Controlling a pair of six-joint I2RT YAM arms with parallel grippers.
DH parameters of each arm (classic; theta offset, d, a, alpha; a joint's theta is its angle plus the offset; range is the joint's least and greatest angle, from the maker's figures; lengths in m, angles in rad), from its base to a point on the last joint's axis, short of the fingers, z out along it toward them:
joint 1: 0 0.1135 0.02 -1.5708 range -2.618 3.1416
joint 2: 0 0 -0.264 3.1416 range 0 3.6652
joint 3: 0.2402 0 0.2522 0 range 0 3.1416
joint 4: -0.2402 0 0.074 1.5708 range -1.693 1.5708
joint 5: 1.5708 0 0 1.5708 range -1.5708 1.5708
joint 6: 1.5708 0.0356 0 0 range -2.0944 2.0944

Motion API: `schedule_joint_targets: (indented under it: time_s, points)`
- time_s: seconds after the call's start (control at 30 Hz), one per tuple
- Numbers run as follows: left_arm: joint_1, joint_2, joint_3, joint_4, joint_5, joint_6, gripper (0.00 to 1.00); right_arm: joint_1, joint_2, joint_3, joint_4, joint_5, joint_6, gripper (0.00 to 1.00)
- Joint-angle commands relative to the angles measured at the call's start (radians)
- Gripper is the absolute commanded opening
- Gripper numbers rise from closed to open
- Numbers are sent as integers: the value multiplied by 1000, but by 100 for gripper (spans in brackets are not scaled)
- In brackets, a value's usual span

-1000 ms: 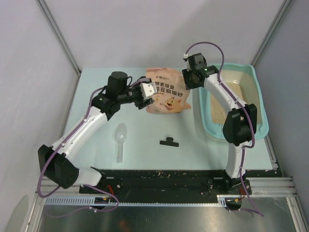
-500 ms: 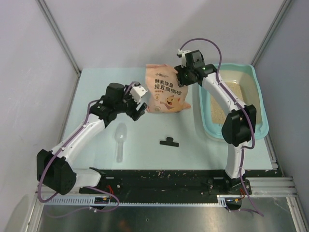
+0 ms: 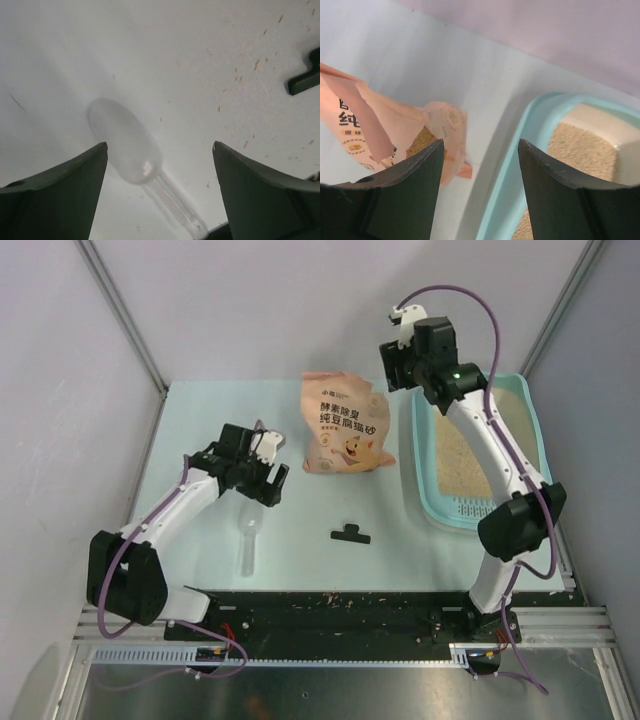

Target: Fill the litter box with clean litter

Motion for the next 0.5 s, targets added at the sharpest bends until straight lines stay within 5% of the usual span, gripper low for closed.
schedule_joint_targets:
  time_s: [0.0, 0.47]
  points:
    - [38, -1, -51, -92, -17, -222, 89, -20, -101, -36, 53, 54, -48, 67]
    - [121, 205, -15, -89, -85, -302, 89, -4, -181, -149, 64, 21, -112, 80]
